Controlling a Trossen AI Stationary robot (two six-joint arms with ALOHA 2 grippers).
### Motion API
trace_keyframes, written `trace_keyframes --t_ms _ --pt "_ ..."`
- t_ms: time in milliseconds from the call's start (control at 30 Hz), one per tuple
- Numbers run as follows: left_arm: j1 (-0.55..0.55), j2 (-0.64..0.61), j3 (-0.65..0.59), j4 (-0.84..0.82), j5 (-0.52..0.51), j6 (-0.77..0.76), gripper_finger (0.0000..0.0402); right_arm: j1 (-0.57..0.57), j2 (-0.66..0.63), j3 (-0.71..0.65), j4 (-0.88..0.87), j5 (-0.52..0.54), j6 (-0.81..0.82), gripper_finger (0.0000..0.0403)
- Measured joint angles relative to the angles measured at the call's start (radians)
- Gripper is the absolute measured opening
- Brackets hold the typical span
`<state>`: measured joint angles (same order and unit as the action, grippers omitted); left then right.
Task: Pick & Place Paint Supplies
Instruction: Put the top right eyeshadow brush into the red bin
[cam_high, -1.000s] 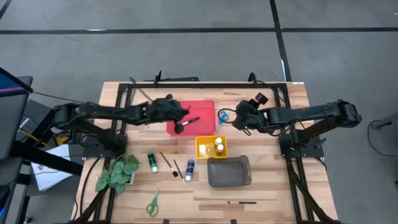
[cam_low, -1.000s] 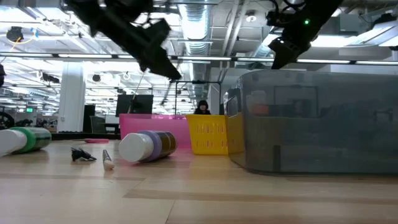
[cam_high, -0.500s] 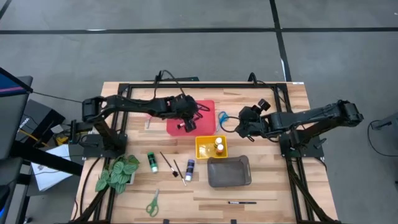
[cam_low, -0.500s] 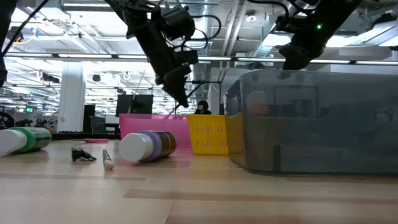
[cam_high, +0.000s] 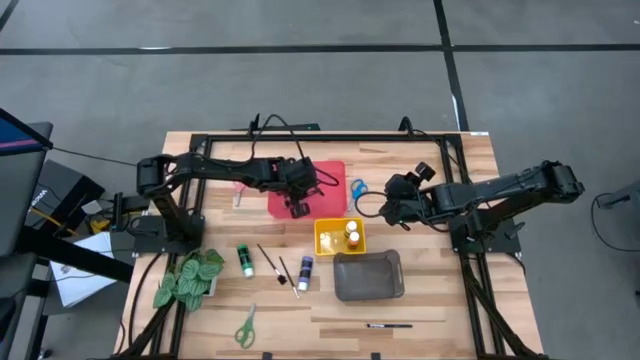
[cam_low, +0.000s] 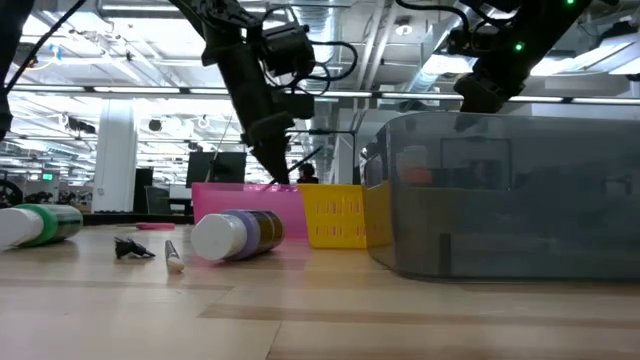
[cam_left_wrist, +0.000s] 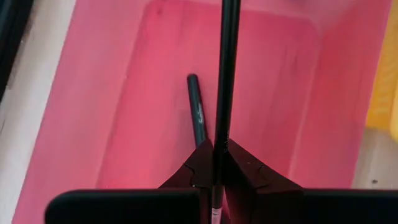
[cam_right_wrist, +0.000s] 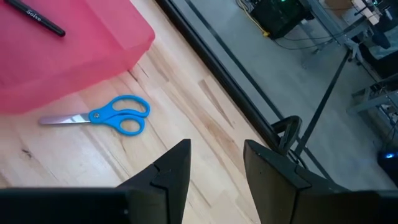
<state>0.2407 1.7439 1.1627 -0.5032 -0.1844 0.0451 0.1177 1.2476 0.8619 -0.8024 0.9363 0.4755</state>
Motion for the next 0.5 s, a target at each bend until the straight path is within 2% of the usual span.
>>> trace_keyframes --t_ms 167,500 --pt "0.026 0.037 0.001 0.004 0.055 0.022 0.0008 0.000 0.000 0.000 0.003 0.000 0.000 0.0143" --pt "0.040 0.051 0.001 -0.007 0.060 0.028 0.0010 0.000 0.000 0.000 -0.002 0.003 -0.004 0.0143"
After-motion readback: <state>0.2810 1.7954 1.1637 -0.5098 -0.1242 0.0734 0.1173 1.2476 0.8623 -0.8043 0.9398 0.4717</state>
